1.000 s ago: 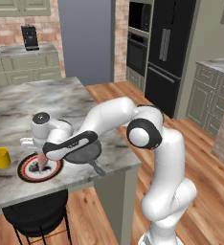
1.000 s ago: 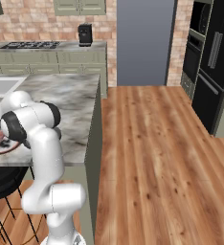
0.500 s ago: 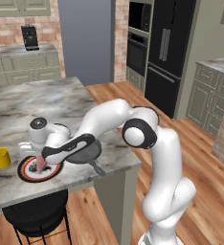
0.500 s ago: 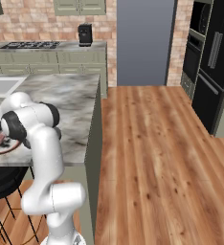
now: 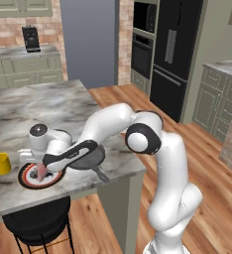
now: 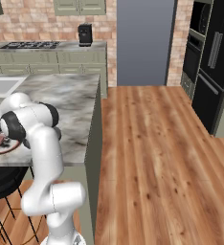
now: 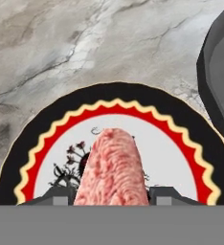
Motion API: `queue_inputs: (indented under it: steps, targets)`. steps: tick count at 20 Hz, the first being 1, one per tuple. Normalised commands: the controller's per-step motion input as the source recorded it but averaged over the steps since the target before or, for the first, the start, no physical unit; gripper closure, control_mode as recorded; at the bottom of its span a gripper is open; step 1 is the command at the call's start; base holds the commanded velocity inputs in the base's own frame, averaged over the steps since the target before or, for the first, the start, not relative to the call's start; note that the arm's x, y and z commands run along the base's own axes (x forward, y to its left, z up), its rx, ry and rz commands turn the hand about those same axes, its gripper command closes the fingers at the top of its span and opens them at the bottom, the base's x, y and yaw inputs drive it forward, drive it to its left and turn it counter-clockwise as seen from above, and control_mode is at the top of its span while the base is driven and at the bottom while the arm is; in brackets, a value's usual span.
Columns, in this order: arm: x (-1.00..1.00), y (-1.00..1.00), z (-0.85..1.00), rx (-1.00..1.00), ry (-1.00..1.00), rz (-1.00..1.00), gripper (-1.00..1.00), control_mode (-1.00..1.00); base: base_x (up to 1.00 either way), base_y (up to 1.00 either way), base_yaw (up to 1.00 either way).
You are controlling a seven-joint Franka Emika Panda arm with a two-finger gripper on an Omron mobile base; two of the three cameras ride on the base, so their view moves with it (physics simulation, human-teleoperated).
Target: Pick up the pan with the steak in it and place it on the dining table. Then place the steak on the plate.
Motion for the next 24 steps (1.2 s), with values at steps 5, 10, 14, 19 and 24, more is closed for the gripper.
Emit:
queue_inputs:
  steps: [5,10,14,19,24]
  targets:
    - [0.19,-0.02,0.0,0.0,0.0,0.0,-1.0,-1.0,0.0,0.0,0.0]
    - [0.33,-0.03,0.06,0.02,0.0,0.0,-1.0,-1.0,0.0,0.0,0.0]
    - [-0.23,-0.01,0.42,0.09,0.04,0.01,-1.0,-1.0,0.0,0.0,0.0]
    - [-0.69,0.0,0.55,0.07,0.1,0.07,-1.0,-1.0,0.0,0.0,0.0]
    - [-0.82,-0.01,0.42,0.07,0.04,0.04,-1.0,-1.0,0.0,0.0,0.0]
